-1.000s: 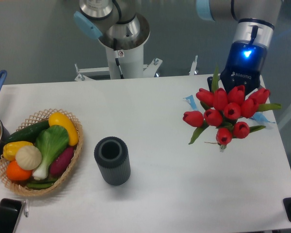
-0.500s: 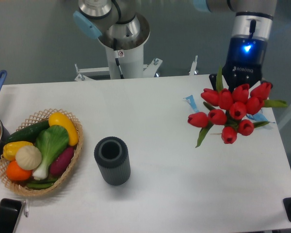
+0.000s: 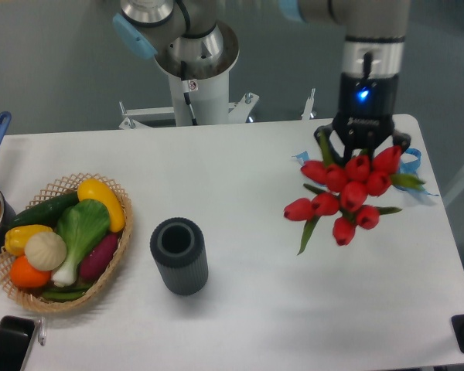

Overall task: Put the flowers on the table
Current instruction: 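Carry the tulip bouquet away from the blue ribbon and lower it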

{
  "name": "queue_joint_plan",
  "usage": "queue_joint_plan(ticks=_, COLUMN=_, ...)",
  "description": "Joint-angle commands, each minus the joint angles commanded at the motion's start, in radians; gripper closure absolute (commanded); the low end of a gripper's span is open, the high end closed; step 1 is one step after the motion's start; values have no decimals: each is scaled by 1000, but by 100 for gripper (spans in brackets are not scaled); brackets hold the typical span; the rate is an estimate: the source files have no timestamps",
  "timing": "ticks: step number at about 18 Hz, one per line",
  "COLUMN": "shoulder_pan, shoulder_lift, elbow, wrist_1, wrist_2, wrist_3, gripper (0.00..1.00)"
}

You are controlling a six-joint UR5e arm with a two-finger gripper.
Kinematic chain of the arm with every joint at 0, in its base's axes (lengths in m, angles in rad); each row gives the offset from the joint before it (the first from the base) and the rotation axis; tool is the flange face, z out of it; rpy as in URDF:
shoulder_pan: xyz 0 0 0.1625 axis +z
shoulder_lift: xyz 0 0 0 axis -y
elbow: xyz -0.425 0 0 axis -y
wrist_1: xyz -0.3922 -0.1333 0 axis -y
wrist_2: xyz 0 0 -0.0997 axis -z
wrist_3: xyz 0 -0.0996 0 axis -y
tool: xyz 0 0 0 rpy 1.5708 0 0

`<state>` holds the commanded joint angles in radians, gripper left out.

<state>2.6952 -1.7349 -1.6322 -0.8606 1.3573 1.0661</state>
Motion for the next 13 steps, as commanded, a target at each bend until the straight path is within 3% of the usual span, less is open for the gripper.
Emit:
queue_joint_plan(ticks=8, shoulder_pan=-101, shoulder_lift=-90, elbow=9, wrist_1=0, wrist_2=270, wrist_3=32, gripper=71)
queue_joint_plan(ticks=13, shoulder_pan=-178, shoulder_lift=-222, elbow=55, wrist_1=3, wrist_2=443, wrist_3=32, gripper=71)
